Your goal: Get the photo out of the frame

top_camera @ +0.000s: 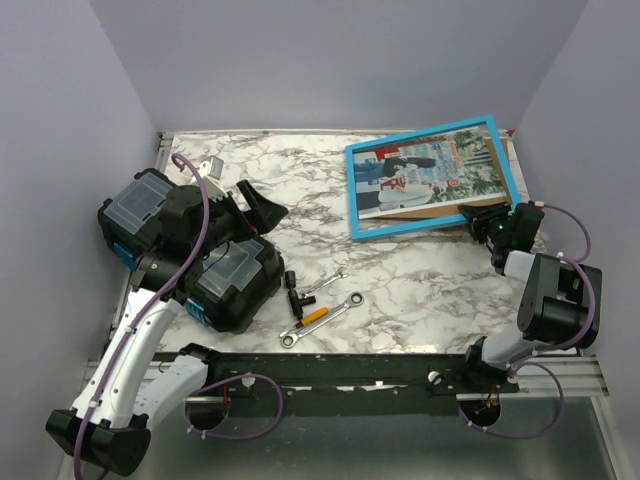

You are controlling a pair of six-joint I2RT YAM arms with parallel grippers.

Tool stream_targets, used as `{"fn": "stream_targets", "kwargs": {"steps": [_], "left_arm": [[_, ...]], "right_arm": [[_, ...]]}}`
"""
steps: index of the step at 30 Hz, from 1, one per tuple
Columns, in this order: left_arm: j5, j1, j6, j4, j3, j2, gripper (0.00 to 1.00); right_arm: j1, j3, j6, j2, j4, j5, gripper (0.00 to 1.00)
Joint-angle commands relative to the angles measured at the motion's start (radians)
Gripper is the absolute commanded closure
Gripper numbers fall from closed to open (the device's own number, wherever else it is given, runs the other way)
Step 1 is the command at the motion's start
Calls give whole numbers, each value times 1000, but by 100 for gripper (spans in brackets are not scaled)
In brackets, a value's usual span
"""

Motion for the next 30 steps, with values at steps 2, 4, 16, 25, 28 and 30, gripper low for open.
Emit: {"fn": "stream_targets", "kwargs": {"steps": [2, 4, 16, 25, 28, 30], "left_arm": [[57, -15, 39, 0, -5, -17, 12], [62, -17, 38, -1, -4, -16, 12], [67, -28, 36, 7, -18, -17, 12], [92, -71, 68, 17, 23, 62, 11], [110, -114, 87, 21, 48, 105, 11], [116, -152, 96, 35, 55, 125, 11]], "right_arm": [[18, 27, -231, 91, -179, -55, 99], [18, 50, -228, 106, -216, -21, 99], [19, 40, -251, 75, -334, 86, 31], [20, 14, -265, -5, -456, 72, 14], [27, 8, -302, -55, -519, 70, 13], [56, 10, -336, -107, -572, 102, 13]]}}
